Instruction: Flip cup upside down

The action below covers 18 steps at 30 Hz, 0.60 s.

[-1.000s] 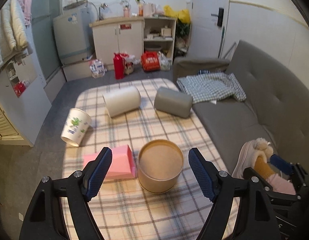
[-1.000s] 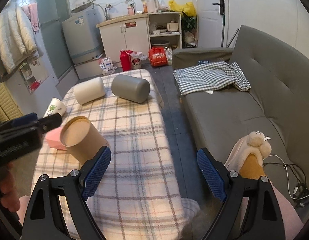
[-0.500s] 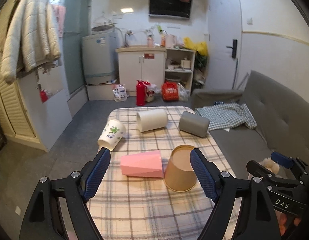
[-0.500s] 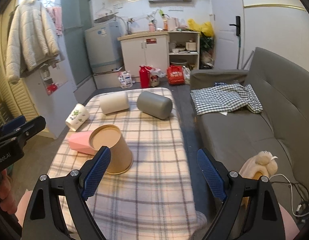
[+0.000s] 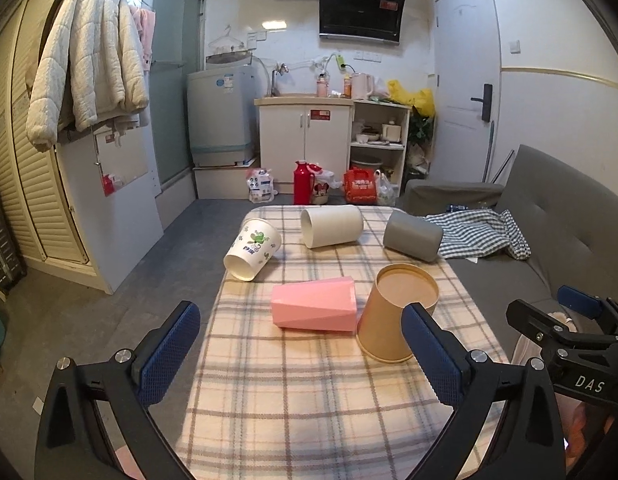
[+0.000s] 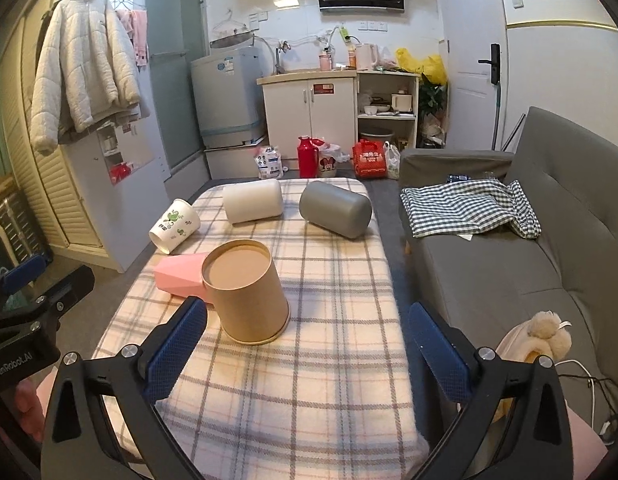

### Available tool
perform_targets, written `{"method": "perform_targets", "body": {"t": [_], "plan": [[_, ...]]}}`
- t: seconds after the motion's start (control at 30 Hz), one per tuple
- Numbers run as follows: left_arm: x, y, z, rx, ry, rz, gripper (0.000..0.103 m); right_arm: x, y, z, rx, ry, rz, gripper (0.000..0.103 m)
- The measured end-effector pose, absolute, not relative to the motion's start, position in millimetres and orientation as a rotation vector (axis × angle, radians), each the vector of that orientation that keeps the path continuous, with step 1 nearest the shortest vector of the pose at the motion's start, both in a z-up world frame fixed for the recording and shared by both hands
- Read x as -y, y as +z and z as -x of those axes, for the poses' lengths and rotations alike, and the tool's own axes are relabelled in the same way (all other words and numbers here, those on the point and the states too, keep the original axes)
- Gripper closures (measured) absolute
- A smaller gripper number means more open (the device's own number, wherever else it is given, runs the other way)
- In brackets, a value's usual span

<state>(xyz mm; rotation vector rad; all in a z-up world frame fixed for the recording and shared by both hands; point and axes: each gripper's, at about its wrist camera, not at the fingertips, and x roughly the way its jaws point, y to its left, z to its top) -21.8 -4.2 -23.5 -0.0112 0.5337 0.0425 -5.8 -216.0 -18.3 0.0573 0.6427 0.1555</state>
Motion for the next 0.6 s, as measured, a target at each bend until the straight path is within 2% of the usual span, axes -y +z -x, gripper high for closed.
{"method": "perform_targets", "body": {"t": [0.6], "plan": [[0.2,-24.9,20.7,-0.547,0.066,0.013,0.0,215.0,-18.3,6.9,-0.637,0.165,-0.05,0.0]]}}
